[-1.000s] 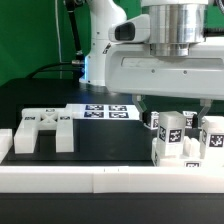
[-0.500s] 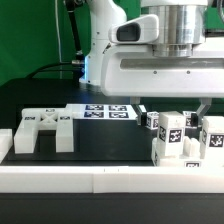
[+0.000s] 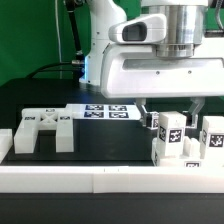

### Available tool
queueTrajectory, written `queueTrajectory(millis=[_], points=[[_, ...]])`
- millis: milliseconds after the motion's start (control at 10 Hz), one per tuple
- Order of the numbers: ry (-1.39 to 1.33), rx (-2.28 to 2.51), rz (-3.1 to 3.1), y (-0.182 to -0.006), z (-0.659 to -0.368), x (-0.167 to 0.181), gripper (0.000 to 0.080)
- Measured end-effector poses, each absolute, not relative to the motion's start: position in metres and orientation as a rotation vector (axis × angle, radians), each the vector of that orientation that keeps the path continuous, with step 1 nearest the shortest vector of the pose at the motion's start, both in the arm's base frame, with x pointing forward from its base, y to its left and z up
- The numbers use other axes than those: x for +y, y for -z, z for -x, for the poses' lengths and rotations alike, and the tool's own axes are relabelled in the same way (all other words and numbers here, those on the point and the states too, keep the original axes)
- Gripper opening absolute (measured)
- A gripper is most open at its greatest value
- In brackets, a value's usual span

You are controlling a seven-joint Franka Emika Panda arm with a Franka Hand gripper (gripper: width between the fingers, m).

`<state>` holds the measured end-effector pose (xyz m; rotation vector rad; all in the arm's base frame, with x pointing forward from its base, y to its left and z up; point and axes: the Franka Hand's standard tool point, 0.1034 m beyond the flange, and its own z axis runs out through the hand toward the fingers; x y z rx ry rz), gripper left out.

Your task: Assemble chair

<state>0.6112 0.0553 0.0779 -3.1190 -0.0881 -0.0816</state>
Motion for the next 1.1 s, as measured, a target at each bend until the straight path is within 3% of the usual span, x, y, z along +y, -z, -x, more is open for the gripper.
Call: queueTrajectory(millis=[100, 200, 400, 1100], points=[[0.081, -0.07, 3.119, -0.0778, -0.6112, 0.0552, 0.0411], [0.081, -0.044, 3.119, -0.0776, -0.6111, 0.055, 0.0288], [0.079, 0.063, 3.117, -0.0774, -0.611, 0.0544, 0.0288], [0.061, 1.151, 2.86, -0.0764, -0.6103, 0.0587, 0.029]])
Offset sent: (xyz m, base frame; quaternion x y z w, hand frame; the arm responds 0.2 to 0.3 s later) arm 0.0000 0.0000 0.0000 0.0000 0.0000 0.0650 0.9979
